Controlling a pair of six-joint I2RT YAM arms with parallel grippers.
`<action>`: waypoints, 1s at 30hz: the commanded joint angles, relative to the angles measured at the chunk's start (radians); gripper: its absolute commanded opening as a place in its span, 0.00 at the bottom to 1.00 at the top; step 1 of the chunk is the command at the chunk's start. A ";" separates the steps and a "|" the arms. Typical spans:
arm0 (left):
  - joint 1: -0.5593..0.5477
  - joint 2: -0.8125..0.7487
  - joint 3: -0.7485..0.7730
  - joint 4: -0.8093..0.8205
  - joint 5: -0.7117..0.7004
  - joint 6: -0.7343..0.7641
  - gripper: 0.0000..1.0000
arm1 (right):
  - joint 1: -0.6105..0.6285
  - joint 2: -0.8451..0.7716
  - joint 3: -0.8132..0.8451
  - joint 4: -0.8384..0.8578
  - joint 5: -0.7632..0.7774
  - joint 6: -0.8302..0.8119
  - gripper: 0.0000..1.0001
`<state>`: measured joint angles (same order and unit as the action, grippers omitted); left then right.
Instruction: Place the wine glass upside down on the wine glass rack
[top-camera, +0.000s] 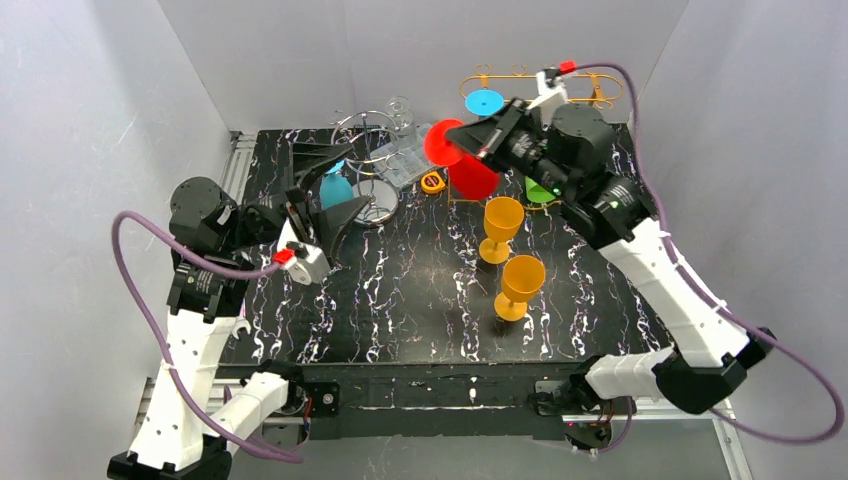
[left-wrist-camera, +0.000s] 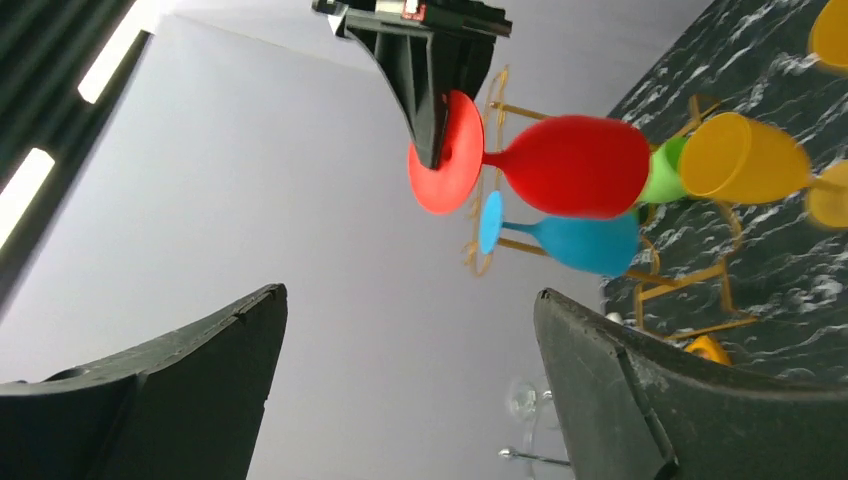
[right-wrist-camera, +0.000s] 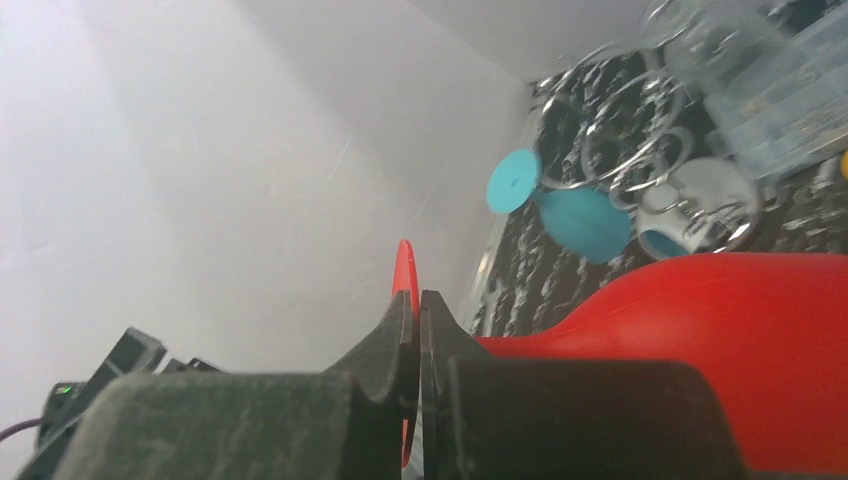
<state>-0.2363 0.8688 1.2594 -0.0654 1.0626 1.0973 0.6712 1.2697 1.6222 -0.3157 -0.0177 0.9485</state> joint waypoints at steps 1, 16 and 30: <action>-0.037 -0.028 -0.025 -0.068 -0.007 0.361 0.91 | 0.217 0.147 0.140 0.138 0.077 0.022 0.01; -0.038 -0.030 -0.084 -0.219 -0.164 0.802 0.16 | 0.269 0.225 0.109 0.228 -0.046 0.159 0.01; -0.039 -0.017 -0.069 -0.142 -0.174 0.678 0.00 | 0.288 0.236 0.132 0.186 -0.058 0.115 0.34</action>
<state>-0.2726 0.8471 1.1679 -0.2333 0.8848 1.8389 0.9501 1.5215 1.7237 -0.1562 -0.0826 1.1049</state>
